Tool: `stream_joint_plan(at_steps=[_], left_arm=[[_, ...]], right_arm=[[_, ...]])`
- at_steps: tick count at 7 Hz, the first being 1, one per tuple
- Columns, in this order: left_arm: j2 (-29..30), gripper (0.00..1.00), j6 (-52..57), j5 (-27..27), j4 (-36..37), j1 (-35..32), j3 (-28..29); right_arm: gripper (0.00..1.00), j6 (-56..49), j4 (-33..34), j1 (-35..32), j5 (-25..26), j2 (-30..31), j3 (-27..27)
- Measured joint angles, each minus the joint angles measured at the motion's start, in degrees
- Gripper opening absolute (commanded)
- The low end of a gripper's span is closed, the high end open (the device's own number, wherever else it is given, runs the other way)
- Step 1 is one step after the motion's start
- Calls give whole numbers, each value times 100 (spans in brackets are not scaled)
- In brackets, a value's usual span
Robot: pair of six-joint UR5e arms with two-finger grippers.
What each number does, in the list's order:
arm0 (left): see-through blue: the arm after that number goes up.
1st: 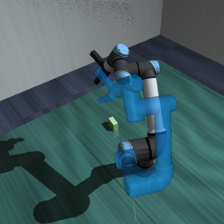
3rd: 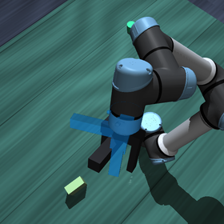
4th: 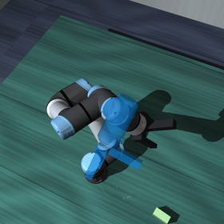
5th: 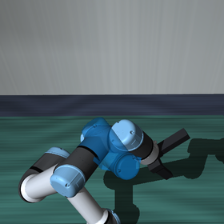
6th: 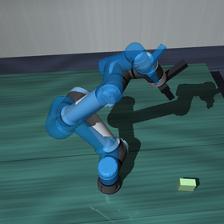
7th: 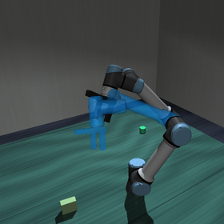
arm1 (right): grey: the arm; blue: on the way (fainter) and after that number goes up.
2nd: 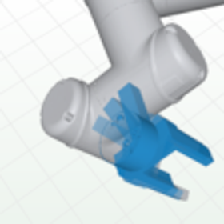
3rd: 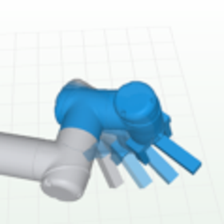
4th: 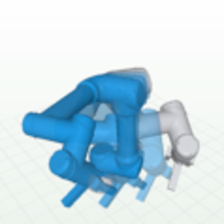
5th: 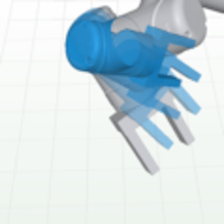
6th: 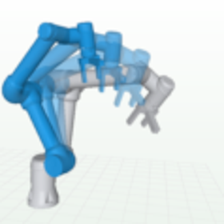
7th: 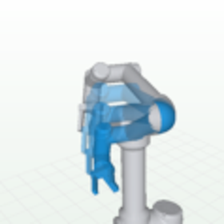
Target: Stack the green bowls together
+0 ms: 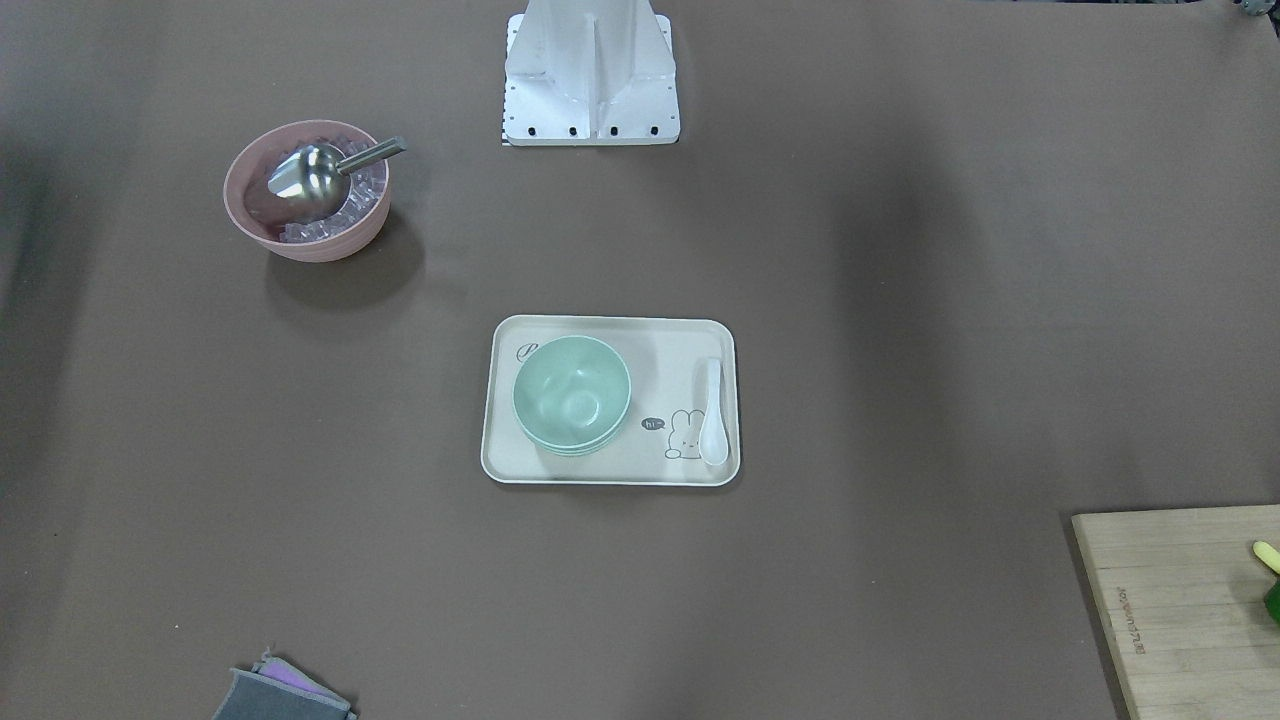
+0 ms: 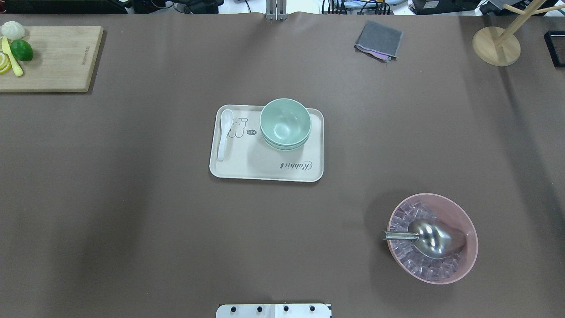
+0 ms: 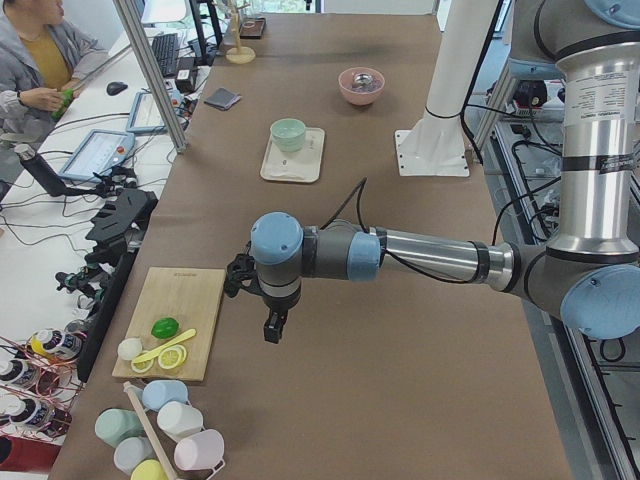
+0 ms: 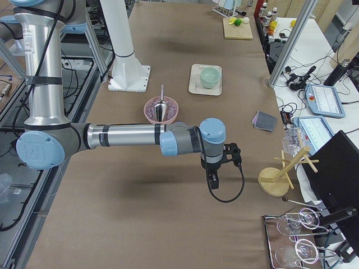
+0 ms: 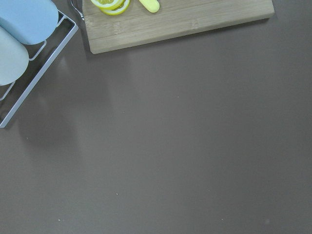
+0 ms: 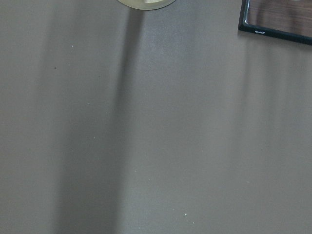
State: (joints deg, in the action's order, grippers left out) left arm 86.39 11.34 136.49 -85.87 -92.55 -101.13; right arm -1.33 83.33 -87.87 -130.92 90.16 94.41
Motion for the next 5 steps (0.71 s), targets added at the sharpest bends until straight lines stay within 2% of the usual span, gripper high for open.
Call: stream_joint_plan(at_steps=[5], left_arm=[[0,98,9,0,-6,0,29]], right_arm=[[100,-59,-47,-19,13,49,34]])
